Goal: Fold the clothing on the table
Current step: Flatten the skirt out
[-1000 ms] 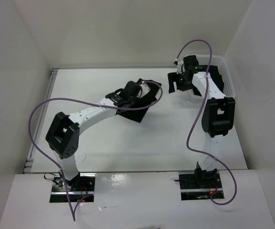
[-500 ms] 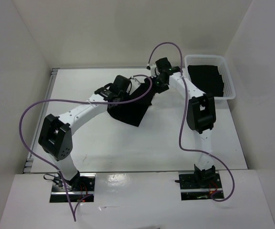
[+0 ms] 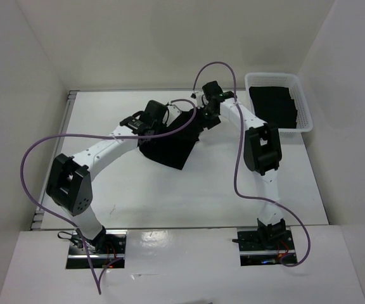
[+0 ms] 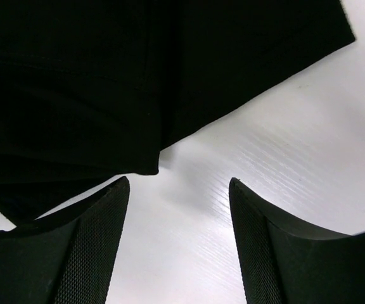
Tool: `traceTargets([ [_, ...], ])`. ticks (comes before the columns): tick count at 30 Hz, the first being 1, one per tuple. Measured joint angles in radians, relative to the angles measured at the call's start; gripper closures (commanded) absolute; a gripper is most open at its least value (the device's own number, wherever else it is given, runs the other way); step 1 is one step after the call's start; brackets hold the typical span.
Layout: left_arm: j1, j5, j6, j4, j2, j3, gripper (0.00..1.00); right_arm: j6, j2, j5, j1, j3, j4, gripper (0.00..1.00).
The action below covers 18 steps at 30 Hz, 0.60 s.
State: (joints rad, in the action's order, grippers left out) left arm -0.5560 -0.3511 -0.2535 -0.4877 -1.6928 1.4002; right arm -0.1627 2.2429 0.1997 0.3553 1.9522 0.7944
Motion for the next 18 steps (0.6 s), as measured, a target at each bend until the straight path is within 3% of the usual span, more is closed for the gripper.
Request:
traceTargets([
  [18, 0.013, 0.010, 0.022, 0.000, 0.004, -0.019, 0.80, -0.019, 0.109, 0.172, 0.000, 0.061, 0.037, 0.38],
])
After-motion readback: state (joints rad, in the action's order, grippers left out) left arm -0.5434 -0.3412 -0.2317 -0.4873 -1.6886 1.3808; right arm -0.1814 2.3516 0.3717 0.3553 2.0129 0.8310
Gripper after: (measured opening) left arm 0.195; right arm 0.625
